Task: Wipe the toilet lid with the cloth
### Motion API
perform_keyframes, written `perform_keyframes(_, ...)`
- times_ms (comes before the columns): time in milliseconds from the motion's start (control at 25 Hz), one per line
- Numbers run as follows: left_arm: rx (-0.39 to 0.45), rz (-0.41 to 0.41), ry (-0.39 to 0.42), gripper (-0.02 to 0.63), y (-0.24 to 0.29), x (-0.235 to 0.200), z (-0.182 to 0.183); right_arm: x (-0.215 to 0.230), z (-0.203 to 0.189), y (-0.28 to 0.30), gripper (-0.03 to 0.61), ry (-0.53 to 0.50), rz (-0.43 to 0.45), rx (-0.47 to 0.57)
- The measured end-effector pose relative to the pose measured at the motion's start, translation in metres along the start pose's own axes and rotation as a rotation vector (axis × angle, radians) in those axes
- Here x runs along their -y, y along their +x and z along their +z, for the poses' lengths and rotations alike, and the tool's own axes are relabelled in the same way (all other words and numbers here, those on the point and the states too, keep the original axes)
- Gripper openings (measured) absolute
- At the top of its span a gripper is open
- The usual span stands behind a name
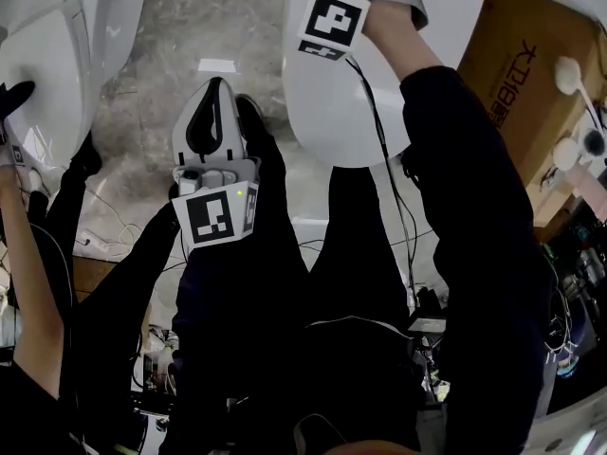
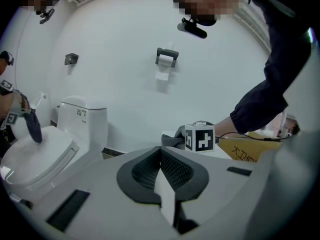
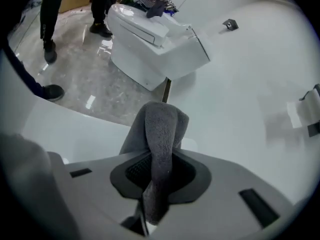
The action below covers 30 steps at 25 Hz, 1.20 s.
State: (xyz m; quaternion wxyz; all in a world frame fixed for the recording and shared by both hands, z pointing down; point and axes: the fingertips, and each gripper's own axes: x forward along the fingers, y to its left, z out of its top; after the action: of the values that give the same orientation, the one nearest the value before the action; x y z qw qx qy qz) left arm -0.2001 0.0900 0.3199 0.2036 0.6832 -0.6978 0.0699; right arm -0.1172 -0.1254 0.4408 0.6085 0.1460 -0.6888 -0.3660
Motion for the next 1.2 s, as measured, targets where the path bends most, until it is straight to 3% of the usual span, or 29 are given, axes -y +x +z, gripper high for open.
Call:
perform_keyframes(120,0.013,-0.004,0.01,0.014,0.006,-0.008,0.007,0.012,0.001,0.02,0.071,-0.05,-0.05,-0.024)
perform_keyframes(240,0.002,-0.011,0.012,0.014,0.007,-0.014,0.008,0.009,-0.004,0.038,0.071,-0.073,-0.039,-0.072)
perform_keyframes(440,-0.013,-0.011,0.005,0.014,0.01,-0.023,0.003,-0.002,-0.012,0.049,0.067,0.015,0.004,-0.125)
perform_keyframes(680,-0.008,0.021,-0.007,0.015,0.014,-0.034,0.007,-0.025,-0.005,0.031,0.068,0.035,0.077,-0.132)
perform_keyframes(1200,0.014,0.03,0.005,0.015,-0.006,-0.014,0.012,-0.115,0.011,-0.042,0.068,0.074,0.17,-0.079)
